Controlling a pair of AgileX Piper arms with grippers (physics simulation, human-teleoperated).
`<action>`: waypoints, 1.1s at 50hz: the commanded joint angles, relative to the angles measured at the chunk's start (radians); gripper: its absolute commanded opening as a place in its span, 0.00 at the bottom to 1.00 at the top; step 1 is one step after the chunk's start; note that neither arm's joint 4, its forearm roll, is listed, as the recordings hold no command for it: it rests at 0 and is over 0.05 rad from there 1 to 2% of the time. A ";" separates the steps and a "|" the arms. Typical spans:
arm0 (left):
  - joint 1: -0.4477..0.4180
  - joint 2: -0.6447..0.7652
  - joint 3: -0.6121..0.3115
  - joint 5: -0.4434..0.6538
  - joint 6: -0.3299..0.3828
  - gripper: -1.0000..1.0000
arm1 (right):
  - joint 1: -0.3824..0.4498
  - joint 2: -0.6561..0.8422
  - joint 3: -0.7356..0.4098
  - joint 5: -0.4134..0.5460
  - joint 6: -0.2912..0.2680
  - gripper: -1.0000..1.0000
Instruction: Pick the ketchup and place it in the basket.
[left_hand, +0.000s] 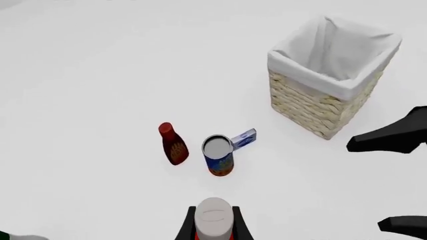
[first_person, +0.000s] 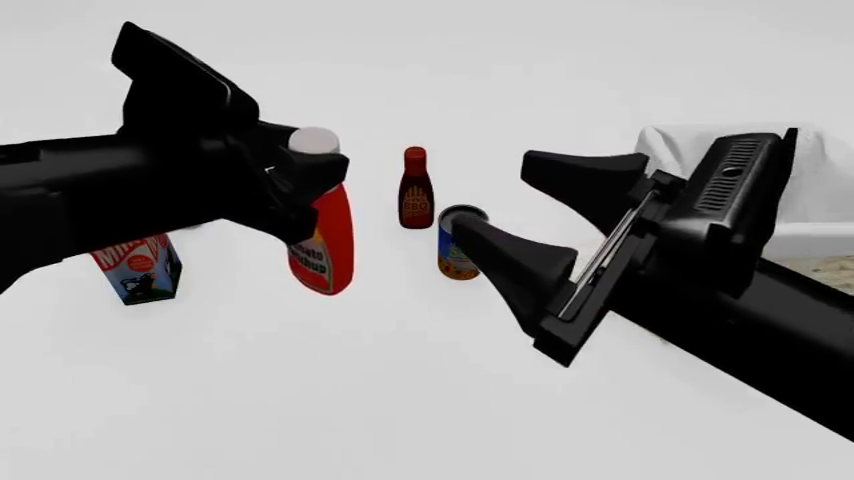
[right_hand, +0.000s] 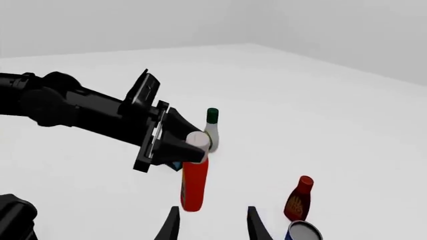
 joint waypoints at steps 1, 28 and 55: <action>-0.014 -0.021 -0.018 0.024 0.007 0.00 | 0.010 0.045 -0.003 -0.052 -0.007 1.00; -0.033 -0.029 -0.018 0.037 -0.001 0.00 | 0.055 0.139 -0.028 -0.141 0.024 1.00; -0.059 -0.055 -0.046 0.085 -0.024 0.00 | 0.091 0.207 -0.043 -0.196 0.029 1.00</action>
